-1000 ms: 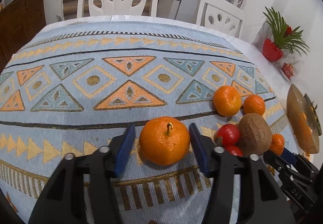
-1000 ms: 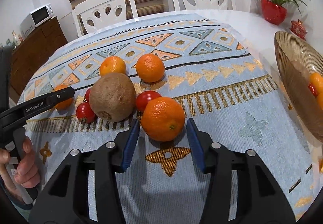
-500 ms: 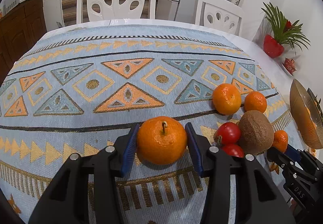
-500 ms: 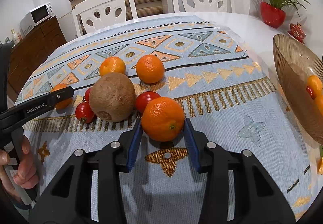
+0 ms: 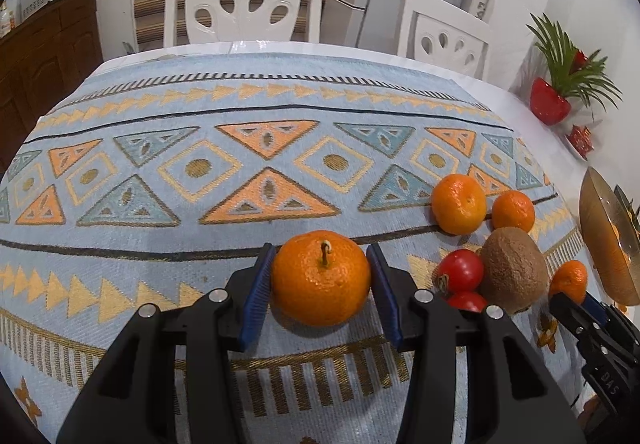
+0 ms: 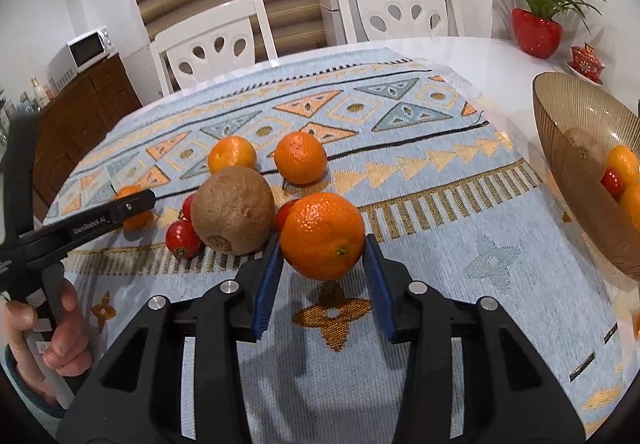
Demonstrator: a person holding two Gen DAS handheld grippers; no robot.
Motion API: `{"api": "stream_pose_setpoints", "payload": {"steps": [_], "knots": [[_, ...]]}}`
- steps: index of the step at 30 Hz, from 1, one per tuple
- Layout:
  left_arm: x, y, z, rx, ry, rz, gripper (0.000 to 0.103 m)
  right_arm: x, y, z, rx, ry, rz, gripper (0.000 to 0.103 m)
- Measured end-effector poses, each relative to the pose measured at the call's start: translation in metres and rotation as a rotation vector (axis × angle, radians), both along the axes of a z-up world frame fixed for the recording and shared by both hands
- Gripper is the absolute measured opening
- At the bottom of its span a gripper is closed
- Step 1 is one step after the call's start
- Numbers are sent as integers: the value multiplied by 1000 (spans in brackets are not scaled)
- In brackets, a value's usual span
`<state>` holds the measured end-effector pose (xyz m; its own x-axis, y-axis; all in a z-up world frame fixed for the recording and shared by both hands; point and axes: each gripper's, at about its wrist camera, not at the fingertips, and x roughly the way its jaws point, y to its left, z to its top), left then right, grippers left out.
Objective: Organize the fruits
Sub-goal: 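Carry the mandarin and orange over the amber bowl with both grippers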
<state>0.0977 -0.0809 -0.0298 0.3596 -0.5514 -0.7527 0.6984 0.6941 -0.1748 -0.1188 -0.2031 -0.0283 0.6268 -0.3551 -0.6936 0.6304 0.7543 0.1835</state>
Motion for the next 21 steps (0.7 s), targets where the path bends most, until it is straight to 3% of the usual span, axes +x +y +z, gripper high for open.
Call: {"api": "stream_pose_setpoints", "payload": {"steps": [8, 13, 21], "knots": [[-8, 2, 5, 5, -66, 22, 45, -8, 2, 5, -7, -56, 15, 42], [-27, 6, 28, 21, -210, 107, 45, -26, 16, 16, -40, -125, 36, 42], [-98, -17, 96, -67, -310, -21, 45, -80, 7, 39, 6, -231, -12, 42]]}}
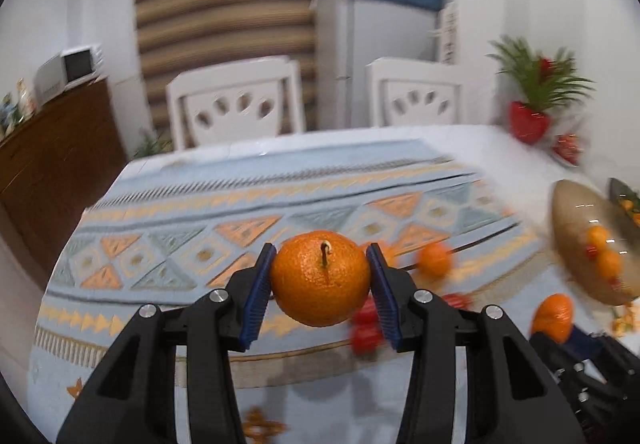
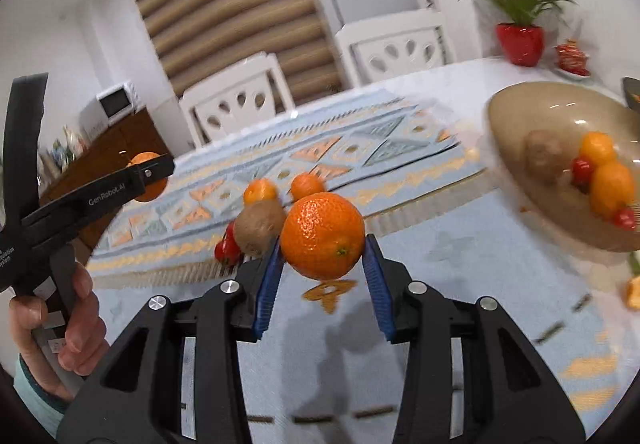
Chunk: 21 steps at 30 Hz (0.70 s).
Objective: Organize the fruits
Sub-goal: 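Carry the mandarin and orange over the amber bowl with both grippers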
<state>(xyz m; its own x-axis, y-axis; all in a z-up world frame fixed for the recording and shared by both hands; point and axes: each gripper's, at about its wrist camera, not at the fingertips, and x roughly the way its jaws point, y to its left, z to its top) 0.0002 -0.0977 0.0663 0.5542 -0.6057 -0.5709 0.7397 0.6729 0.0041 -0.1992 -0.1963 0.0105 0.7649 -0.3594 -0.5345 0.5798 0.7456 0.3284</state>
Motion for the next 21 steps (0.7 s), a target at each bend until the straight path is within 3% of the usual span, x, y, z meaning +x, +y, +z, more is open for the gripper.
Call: {"api": "stream_pose_setpoints", "payload": {"steps": [5, 8, 12, 15, 21], "knots": [[-45, -44, 28, -37, 28, -140, 45, -59, -27, 31, -41, -53, -122, 42], [-77, -79, 35, -40, 55, -233, 45, -100, -46, 38, -36, -131, -182, 42], [-123, -114, 32, -7, 14, -306, 45, -140, -71, 37, -34, -123, -301, 42], [-156, -139, 21, 18, 29, -392, 45, -165, -95, 30, 6, -132, -366, 42], [-192, -177, 4, 61, 26, -490, 45, -196, -134, 19, 46, -92, -475, 42]]}}
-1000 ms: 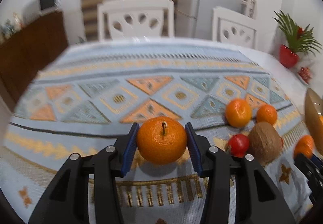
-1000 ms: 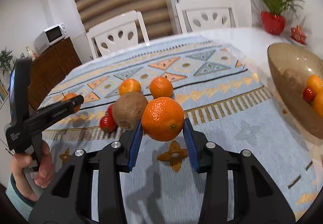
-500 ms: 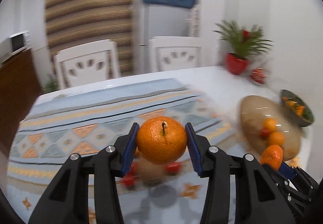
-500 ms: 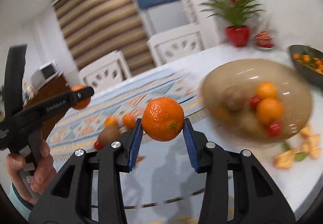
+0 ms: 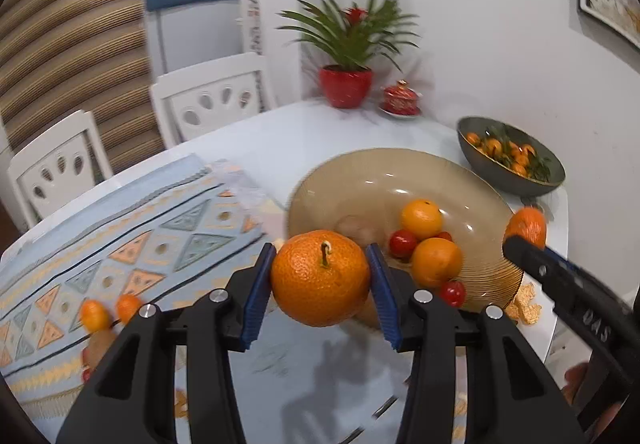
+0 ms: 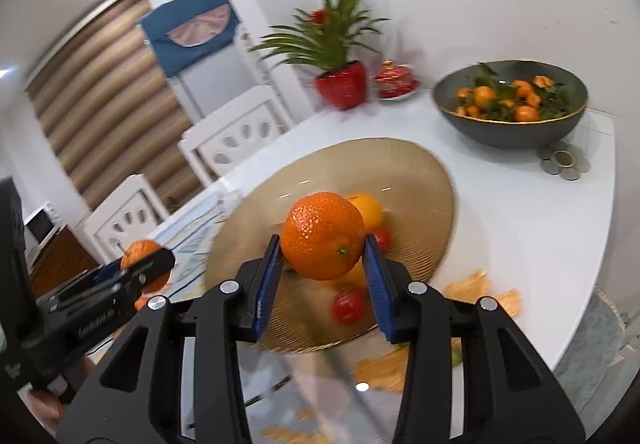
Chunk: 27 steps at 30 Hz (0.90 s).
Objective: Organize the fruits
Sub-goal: 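Carry the mandarin and orange over the amber bowl with both grippers, then open both grippers to release the mandarin and orange into the bowl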
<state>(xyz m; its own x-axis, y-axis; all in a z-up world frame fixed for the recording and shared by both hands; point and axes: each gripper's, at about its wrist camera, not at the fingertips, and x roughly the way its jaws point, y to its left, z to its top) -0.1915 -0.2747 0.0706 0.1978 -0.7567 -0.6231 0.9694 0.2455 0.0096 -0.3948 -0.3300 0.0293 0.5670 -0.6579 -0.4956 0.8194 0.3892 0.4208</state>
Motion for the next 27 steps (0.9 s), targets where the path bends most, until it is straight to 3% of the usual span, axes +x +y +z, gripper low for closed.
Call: {"api": "stream_pose_setpoints", "payload": {"steps": [8, 14, 22, 24, 25, 27], "knots": [[-15, -45, -32, 84, 34, -66, 45, 1, -46, -21, 109, 88, -39, 42], [-12, -62, -51, 127, 82, -67, 45, 2, -51, -24, 104, 117, -45, 42], [-17, -66, -54, 134, 78, -93, 46, 5, -55, -24, 112, 143, -62, 44], [-17, -64, -52, 124, 79, -100, 50, 4, -52, -21, 102, 143, -75, 48], [-17, -61, -48, 112, 68, -97, 62, 3, -50, -19, 99, 138, -75, 49], [-16, -55, -41, 87, 52, -95, 63, 2, -47, -15, 93, 133, -79, 49]]}}
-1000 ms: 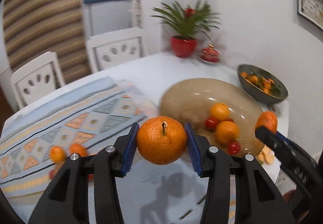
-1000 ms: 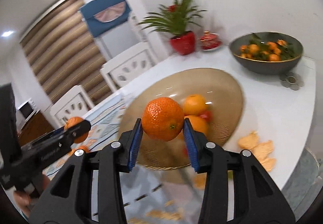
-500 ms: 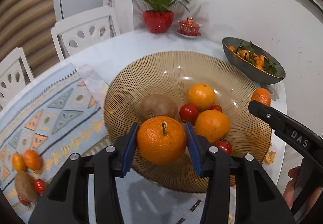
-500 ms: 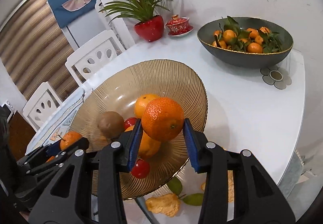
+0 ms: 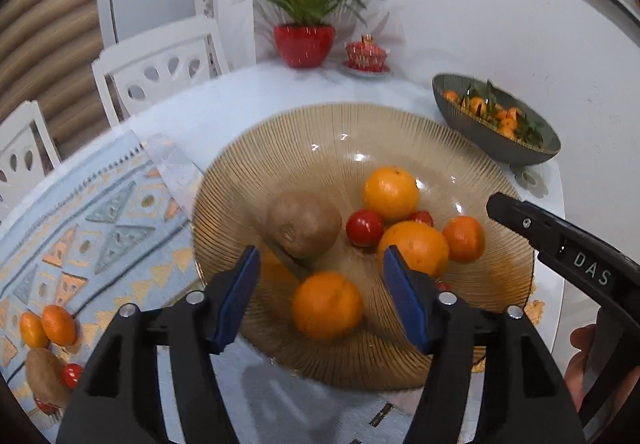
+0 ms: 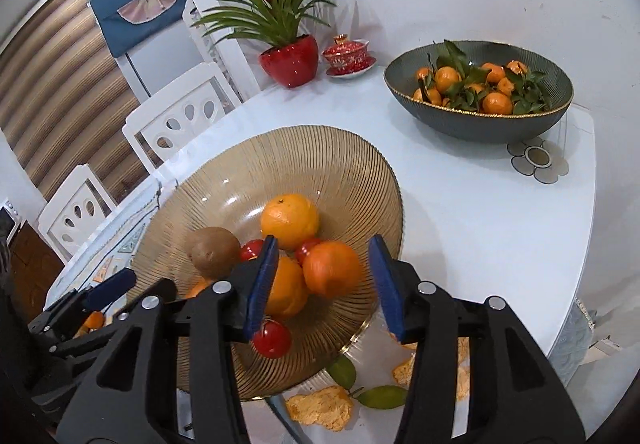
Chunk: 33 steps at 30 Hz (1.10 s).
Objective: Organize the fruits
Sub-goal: 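Open both grippers to release the mandarin and orange into the bowl, then return to the table and grasp a cherry tomato with each gripper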
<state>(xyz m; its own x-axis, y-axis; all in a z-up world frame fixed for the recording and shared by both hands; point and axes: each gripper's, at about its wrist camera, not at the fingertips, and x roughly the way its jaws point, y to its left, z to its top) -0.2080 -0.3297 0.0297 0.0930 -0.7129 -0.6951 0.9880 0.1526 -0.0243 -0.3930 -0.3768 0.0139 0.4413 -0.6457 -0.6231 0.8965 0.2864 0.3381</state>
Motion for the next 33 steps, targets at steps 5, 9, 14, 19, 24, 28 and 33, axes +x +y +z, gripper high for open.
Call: {"api": "stream_pose_setpoints", "payload": {"steps": [5, 9, 14, 19, 24, 28, 33], "knots": [[7, 14, 15, -22, 17, 5, 61, 2, 13, 11, -13, -1, 4, 49], [13, 31, 25, -41, 20, 15, 61, 10, 30, 23, -32, 4, 26, 49], [21, 58, 42, -76, 12, 32, 63, 26, 56, 40, -67, 14, 69, 49], [41, 95, 63, -133, 22, 87, 69, 52, 89, 56, -100, 22, 129, 49], [75, 145, 84, -193, 26, 177, 81, 83, 123, 69, -138, 37, 200, 49], [110, 188, 97, -242, 44, 261, 81, 114, 150, 78, -169, 56, 266, 49], [151, 234, 105, -281, 65, 355, 82, 149, 178, 83, -203, 74, 344, 51]]}}
